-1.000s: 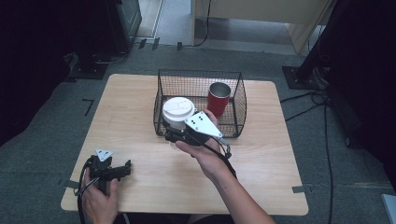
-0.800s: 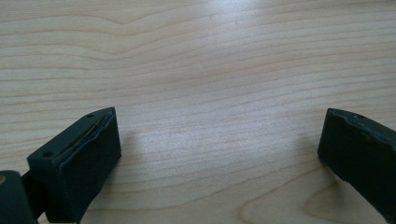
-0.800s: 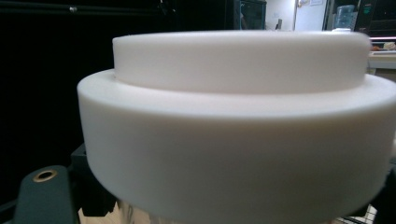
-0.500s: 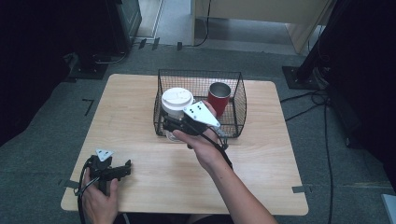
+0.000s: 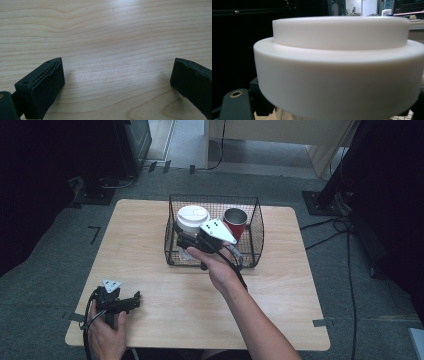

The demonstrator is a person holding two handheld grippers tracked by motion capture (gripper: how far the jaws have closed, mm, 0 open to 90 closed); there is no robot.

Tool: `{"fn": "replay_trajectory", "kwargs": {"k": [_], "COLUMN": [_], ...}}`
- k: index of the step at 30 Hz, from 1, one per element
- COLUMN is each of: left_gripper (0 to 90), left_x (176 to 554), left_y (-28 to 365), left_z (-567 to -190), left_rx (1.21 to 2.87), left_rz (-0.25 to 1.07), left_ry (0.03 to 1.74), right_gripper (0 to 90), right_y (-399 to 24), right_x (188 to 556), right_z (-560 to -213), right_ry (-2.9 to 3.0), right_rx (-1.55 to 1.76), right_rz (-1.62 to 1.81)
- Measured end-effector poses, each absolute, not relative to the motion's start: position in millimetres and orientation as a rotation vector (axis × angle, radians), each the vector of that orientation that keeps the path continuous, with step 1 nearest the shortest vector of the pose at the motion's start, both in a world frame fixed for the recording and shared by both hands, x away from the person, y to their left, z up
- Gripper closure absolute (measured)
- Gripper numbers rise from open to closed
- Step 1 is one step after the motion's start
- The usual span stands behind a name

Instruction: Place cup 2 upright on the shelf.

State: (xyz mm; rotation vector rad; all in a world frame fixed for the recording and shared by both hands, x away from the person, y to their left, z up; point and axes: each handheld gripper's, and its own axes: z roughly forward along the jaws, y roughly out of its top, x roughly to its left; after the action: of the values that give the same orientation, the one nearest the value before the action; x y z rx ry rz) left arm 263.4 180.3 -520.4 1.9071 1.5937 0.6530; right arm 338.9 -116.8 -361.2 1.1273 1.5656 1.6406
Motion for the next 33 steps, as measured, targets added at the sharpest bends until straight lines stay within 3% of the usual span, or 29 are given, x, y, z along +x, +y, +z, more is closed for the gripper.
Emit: {"fn": "replay_trajectory", "kwargs": {"k": [33], "left_gripper": [0.0], "left_x": [263], "left_y": [180], "left_z": [-520], "left_rx": [1.908], "left_rz": [0.654], "left_ry": [1.593], "right_gripper": [15.7], "right_y": [-104], "right_x": [413], "right_z": [-389], "right_ry": [1.484], "right_rx": [1.260], "right_rz": [1.443]}}
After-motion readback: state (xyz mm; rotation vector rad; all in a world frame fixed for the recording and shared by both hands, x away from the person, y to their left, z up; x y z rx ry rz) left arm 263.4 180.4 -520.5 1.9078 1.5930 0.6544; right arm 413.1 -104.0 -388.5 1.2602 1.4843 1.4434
